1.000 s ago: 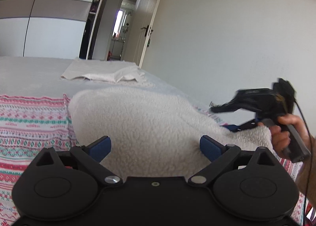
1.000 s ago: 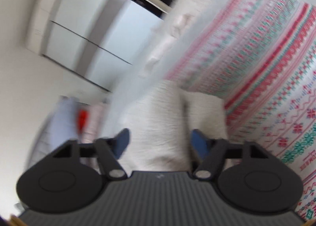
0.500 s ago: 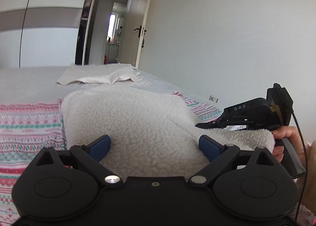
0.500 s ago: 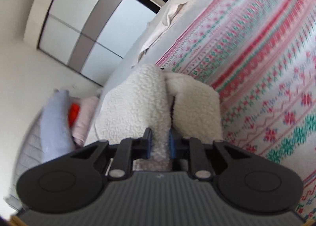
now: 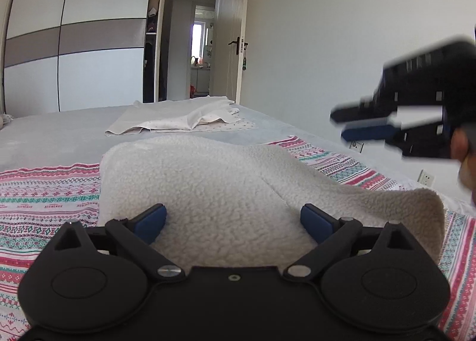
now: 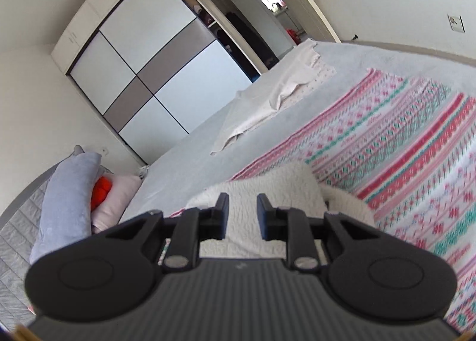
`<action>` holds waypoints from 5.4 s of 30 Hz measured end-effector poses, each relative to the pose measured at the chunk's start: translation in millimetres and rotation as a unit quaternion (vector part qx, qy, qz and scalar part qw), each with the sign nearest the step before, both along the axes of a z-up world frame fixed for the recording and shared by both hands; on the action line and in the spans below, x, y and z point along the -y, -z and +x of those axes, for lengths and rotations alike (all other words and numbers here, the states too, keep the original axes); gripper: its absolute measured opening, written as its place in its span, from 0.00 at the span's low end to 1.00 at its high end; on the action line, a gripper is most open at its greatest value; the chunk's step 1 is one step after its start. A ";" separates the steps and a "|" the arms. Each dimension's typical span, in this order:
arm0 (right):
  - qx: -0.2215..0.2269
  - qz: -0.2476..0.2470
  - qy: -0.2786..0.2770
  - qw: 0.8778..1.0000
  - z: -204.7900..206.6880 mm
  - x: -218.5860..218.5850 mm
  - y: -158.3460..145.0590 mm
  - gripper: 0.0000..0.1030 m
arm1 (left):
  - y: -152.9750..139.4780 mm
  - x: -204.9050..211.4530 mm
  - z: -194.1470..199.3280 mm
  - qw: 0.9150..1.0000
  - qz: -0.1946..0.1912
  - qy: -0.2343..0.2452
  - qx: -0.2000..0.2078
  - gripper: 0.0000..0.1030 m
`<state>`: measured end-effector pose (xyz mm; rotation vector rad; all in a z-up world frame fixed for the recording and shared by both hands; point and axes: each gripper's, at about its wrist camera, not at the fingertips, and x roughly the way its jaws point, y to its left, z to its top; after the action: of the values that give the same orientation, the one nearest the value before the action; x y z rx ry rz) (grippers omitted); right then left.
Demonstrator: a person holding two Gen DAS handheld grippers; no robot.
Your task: Fold large clothes
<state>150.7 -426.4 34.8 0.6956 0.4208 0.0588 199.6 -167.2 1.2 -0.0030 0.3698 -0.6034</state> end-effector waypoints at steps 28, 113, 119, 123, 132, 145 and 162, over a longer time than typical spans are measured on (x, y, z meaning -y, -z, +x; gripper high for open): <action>-0.118 0.068 -0.011 0.991 -9.1 27.5 75.8 1.00 | -7.5 -90.9 37.9 0.981 -0.055 -0.080 -0.166 1.00; -0.040 -0.292 0.010 0.956 -203.6 -205.6 8.6 1.00 | -7.0 -191.0 -165.1 0.978 0.025 -0.189 -0.081 1.00; -0.068 -0.346 0.043 0.935 -204.1 -220.8 17.5 1.00 | 3.5 -181.0 -172.7 0.974 0.078 -0.190 -0.098 1.00; -0.087 -0.358 0.038 0.929 -197.6 -226.0 23.5 1.00 | 11.1 -173.7 -170.9 0.970 0.102 -0.192 -0.109 1.00; -0.116 -0.371 0.048 0.920 -186.3 -226.1 31.7 1.00 | 20.2 -164.0 -170.0 0.966 0.133 -0.195 -0.107 1.00; -0.129 -0.367 0.022 0.921 -181.3 -225.8 37.1 1.00 | 21.7 -158.4 -169.1 0.966 0.141 -0.193 -0.102 1.00; -0.135 -0.365 0.017 0.921 -179.9 -225.4 39.1 1.00 | 23.3 -156.9 -167.8 0.964 0.144 -0.195 -0.104 1.00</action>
<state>-29.3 -200.9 -4.3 -0.0336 0.6464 -0.2243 31.8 -10.3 -22.1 0.1379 0.6417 -0.1541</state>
